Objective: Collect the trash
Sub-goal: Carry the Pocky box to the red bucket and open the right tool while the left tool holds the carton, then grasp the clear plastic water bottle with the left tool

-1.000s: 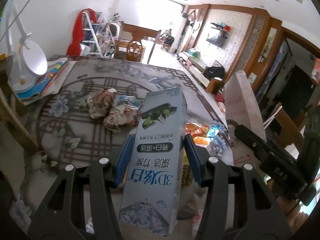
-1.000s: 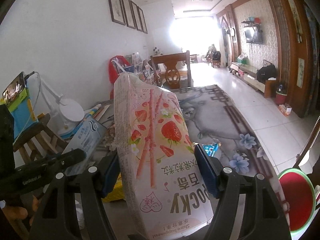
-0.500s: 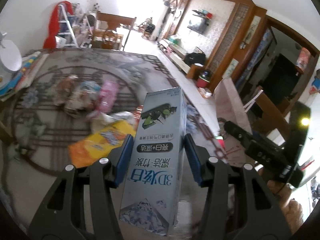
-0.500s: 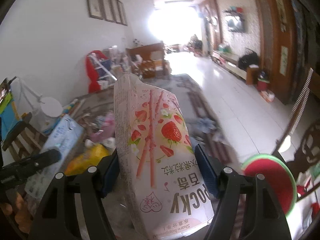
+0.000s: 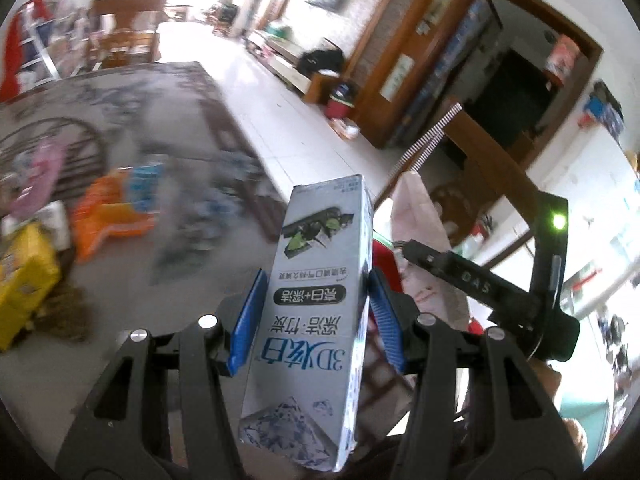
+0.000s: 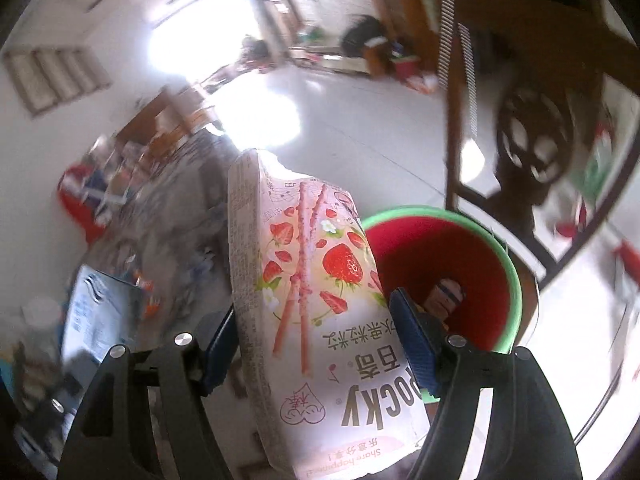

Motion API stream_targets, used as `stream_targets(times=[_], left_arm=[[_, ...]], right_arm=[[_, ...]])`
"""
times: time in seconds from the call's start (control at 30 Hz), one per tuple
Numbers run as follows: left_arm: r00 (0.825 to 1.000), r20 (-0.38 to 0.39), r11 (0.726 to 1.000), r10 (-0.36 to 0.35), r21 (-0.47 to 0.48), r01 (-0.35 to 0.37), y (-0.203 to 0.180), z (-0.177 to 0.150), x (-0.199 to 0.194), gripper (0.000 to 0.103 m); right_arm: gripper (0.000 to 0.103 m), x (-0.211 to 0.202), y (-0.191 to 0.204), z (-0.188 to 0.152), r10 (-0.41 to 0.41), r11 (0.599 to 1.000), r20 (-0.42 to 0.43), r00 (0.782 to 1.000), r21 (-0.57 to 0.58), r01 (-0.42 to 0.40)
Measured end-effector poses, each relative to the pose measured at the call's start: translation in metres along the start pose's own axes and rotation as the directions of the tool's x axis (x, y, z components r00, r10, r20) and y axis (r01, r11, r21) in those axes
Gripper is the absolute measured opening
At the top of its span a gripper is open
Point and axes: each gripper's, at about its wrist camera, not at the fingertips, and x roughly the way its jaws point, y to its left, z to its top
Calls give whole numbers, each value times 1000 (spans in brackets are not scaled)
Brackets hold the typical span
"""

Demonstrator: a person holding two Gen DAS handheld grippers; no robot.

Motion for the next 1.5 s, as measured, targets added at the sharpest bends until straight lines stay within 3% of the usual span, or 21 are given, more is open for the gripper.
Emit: stream_targets(times=[0.17, 0.2, 0.23, 0.3, 0.67, 0.8, 0.97, 1.03, 1.2, 1.3, 1.5], left_arm=[[998, -51, 998, -27, 60, 30, -36, 10, 39, 51], [998, -57, 997, -27, 69, 31, -39, 13, 44, 55], [997, -66, 997, -29, 72, 34, -43, 15, 51, 65], [997, -62, 997, -40, 61, 43, -45, 18, 56, 74], [1000, -30, 997, 9, 78, -6, -28, 7, 17, 80], [998, 1, 992, 64, 111, -63, -11, -2, -17, 81], [973, 31, 967, 229, 109, -231, 35, -31, -62, 83], [959, -6, 955, 283, 91, -281, 58, -46, -72, 83], [934, -116, 941, 339, 14, -339, 103, -82, -71, 83], [936, -151, 946, 318, -19, -325, 112, -88, -66, 83], [927, -222, 952, 303, 17, -307, 109, -96, -42, 81]], right_arm=[[75, -5, -23, 7, -75, 995, 26, 997, 67, 74], [82, -8, -28, 6, -81, 994, 32, 996, 82, 78], [84, -10, -33, 8, -90, 991, 40, 995, 105, 85], [85, -14, -39, 9, -92, 988, 60, 994, 130, 84], [85, -8, -29, 12, -76, 990, 59, 995, 124, 68], [86, -3, -20, 10, -65, 993, 43, 997, 102, 60], [87, 5, 1, 4, -51, 997, 11, 999, 52, 51], [87, 8, 10, 2, -47, 998, 2, 999, 32, 47], [87, 15, 38, -5, -32, 999, -21, 999, -39, 31], [87, 16, 48, -9, -30, 997, -26, 999, -69, 28], [88, 23, 53, -15, -34, 996, -60, 998, -87, 29]])
